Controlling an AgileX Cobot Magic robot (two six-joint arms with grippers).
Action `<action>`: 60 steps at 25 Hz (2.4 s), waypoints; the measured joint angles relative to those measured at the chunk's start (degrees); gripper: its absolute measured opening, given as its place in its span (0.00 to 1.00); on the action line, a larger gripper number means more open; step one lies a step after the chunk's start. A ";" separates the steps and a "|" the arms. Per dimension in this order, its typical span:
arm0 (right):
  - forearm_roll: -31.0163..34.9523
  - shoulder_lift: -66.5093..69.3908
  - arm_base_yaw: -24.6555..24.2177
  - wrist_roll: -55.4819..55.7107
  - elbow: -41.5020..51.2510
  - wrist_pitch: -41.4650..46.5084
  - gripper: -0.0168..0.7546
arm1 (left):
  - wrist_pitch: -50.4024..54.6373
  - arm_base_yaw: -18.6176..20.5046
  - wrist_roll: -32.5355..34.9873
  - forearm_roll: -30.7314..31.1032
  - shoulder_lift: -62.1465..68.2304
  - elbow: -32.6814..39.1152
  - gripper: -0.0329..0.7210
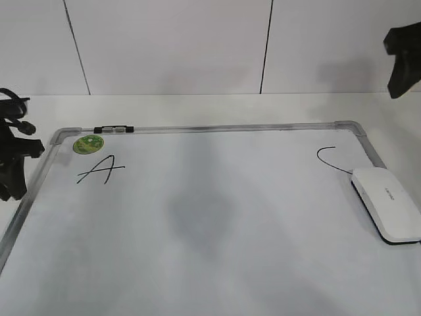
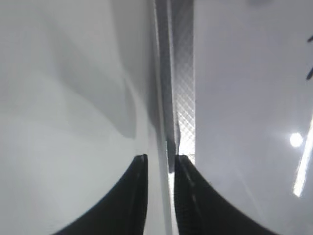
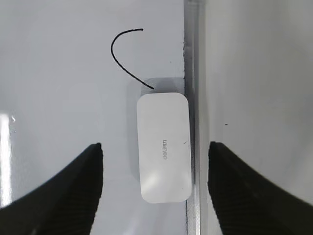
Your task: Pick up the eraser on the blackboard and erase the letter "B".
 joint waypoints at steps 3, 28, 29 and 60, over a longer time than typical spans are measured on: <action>0.00 -3.29 0.00 -0.49 0.00 0.12 0.70 | 2.15 0.00 -0.44 2.46 -0.25 -2.77 0.30; 5.12 -47.32 0.00 -0.76 19.69 1.93 0.69 | 7.23 0.00 -0.78 4.42 -42.88 4.83 0.32; 5.12 -49.95 0.00 -0.76 21.41 2.03 0.69 | 7.46 0.00 -0.78 4.42 -45.87 6.20 0.32; 0.34 -84.42 0.00 -5.07 54.61 -3.29 0.69 | 8.97 0.00 -0.58 4.28 -113.00 39.30 0.32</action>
